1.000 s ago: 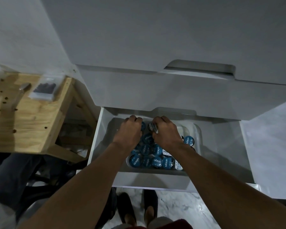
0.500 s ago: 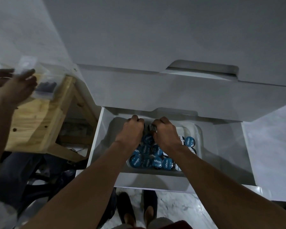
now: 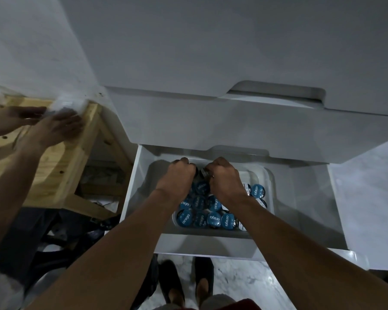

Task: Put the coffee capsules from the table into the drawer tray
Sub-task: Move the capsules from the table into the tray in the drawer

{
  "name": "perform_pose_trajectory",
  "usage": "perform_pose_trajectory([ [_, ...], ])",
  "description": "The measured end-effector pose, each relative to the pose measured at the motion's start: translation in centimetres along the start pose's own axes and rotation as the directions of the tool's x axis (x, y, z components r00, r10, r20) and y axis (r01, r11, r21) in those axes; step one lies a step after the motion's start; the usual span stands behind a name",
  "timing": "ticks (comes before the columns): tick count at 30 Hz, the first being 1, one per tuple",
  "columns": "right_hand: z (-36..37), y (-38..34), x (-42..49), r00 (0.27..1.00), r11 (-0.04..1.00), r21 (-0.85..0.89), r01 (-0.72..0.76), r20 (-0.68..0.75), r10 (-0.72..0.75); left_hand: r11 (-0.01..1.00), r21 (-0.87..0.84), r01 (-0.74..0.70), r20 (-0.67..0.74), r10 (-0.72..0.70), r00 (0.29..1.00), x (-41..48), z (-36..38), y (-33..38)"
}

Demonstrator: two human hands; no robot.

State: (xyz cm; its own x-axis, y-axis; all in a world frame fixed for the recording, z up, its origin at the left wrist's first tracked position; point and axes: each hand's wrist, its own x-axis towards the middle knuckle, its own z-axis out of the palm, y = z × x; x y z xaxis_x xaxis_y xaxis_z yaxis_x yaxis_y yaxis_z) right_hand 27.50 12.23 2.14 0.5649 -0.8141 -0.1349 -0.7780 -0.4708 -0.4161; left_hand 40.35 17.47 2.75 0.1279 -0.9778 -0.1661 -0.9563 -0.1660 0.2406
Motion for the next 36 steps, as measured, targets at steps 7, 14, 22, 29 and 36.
perform_pose_trajectory([
  [7,-0.2,-0.2,0.2,1.0,0.999,-0.039,-0.02,0.001,0.02,0.999,0.035,-0.012,0.018,0.012,1.0,0.3,0.0,-0.1],
  [14,-0.2,-0.4,0.4,1.0,0.999,-0.044,-0.016,0.015,0.016,0.999,0.045,-0.019,0.031,0.018,0.999,0.4,0.1,-0.3],
  [22,-1.4,0.2,0.1,0.999,0.996,-0.085,0.038,-0.036,-0.041,0.998,-0.032,0.055,-0.089,-0.058,0.994,-1.2,-1.0,-0.4],
  [29,-4.4,2.5,-1.6,0.997,0.986,-0.153,0.071,0.012,-0.07,0.988,0.003,0.157,-0.088,-0.156,0.984,-3.8,-2.6,0.2],
  [36,-9.3,5.8,-8.0,0.995,0.982,-0.189,-0.019,-0.104,0.0,0.996,-0.093,-0.002,-0.218,-0.019,0.976,-6.7,-3.7,5.5],
])
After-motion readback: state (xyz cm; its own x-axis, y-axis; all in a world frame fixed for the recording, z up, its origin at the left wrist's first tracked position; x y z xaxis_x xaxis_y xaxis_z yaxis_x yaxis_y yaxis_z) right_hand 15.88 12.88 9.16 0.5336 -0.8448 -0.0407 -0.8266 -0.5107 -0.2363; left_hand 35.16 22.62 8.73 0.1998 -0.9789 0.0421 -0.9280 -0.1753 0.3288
